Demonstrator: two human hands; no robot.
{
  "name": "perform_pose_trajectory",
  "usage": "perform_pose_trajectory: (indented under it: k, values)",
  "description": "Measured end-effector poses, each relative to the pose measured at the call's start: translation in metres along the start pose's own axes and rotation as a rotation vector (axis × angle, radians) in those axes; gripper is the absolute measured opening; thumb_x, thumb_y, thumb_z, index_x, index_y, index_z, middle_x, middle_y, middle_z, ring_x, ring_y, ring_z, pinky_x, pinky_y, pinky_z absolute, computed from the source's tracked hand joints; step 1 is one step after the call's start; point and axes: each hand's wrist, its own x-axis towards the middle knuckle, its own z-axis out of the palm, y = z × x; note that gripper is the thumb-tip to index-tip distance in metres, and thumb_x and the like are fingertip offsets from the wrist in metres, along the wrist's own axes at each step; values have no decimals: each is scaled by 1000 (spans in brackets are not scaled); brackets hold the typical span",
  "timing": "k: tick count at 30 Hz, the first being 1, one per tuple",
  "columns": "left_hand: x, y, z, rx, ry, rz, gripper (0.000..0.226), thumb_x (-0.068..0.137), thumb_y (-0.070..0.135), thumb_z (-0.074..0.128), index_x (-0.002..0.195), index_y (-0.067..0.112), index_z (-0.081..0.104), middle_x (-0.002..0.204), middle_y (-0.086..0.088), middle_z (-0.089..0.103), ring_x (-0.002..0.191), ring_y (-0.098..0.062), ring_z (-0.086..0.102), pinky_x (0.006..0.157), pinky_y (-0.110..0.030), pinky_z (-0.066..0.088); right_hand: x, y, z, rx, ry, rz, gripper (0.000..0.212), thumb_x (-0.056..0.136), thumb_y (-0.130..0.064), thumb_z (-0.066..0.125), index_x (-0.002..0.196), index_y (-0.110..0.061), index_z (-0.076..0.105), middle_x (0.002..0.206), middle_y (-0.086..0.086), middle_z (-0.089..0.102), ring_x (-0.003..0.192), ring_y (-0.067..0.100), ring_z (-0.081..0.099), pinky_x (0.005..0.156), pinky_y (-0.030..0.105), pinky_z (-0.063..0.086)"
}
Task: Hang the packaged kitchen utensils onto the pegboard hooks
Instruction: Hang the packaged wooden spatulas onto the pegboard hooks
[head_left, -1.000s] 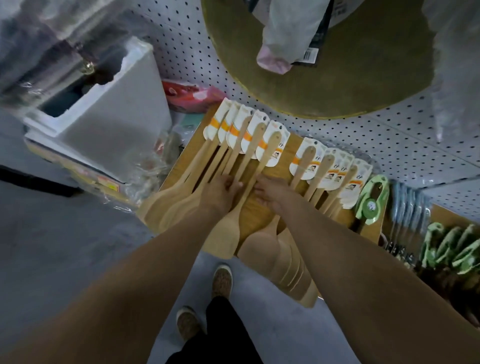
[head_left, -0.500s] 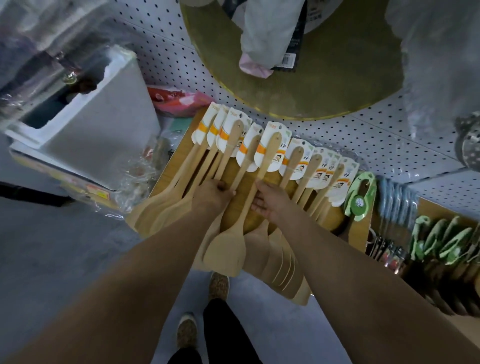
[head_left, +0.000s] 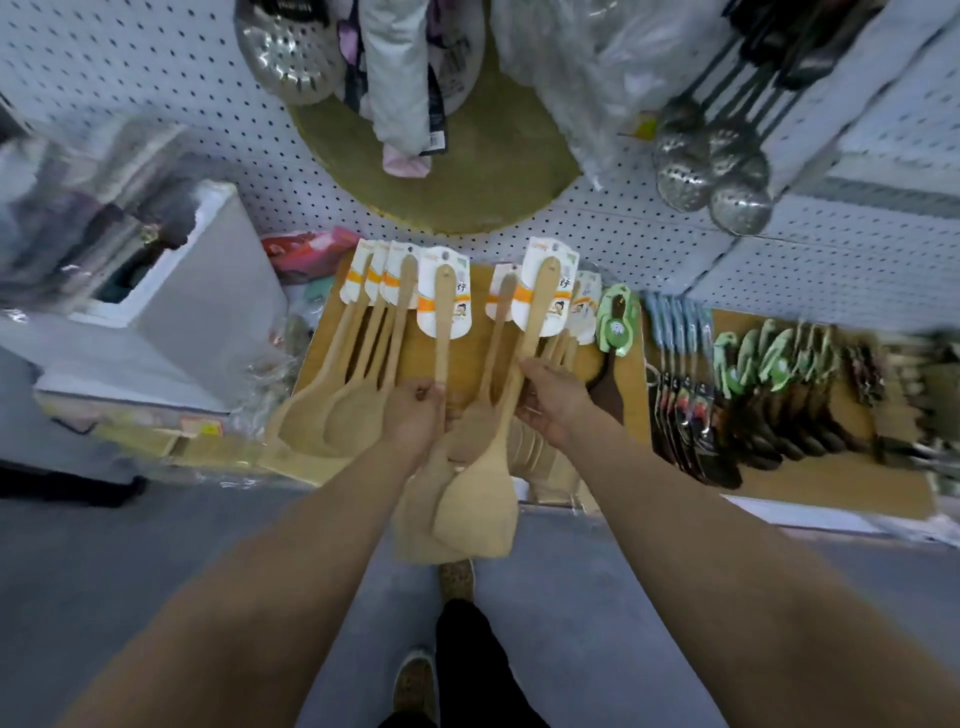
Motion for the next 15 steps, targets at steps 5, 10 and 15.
perform_pose_trajectory:
  k: [5, 10, 15]
  values:
    - [-69, 8, 48, 2, -60, 80, 23, 103, 25, 49, 105, 6, 63, 77, -4, 70, 54, -10, 56, 45, -19, 46, -73, -4, -76, 74, 108, -163, 15, 99, -25, 63, 103, -11, 65, 85, 12, 67, 72, 25, 64, 66, 36, 58]
    - [-125, 19, 121, 3, -205, 144, 21, 100, 27, 56, 105, 10, 67, 70, -6, 69, 49, -12, 50, 44, -23, 39, -142, -19, -168, 122, 232, -271, 14, 101, -25, 60, 92, -16, 65, 62, -1, 63, 52, 13, 59, 52, 28, 51]
    - [-194, 31, 226, 5, -318, 215, 13, 100, 22, 57, 98, 14, 66, 78, -2, 73, 56, -8, 59, 46, -17, 46, -186, -22, -288, 177, 335, -338, 15, 99, -29, 64, 95, -15, 67, 68, 2, 62, 54, 14, 57, 56, 29, 51]
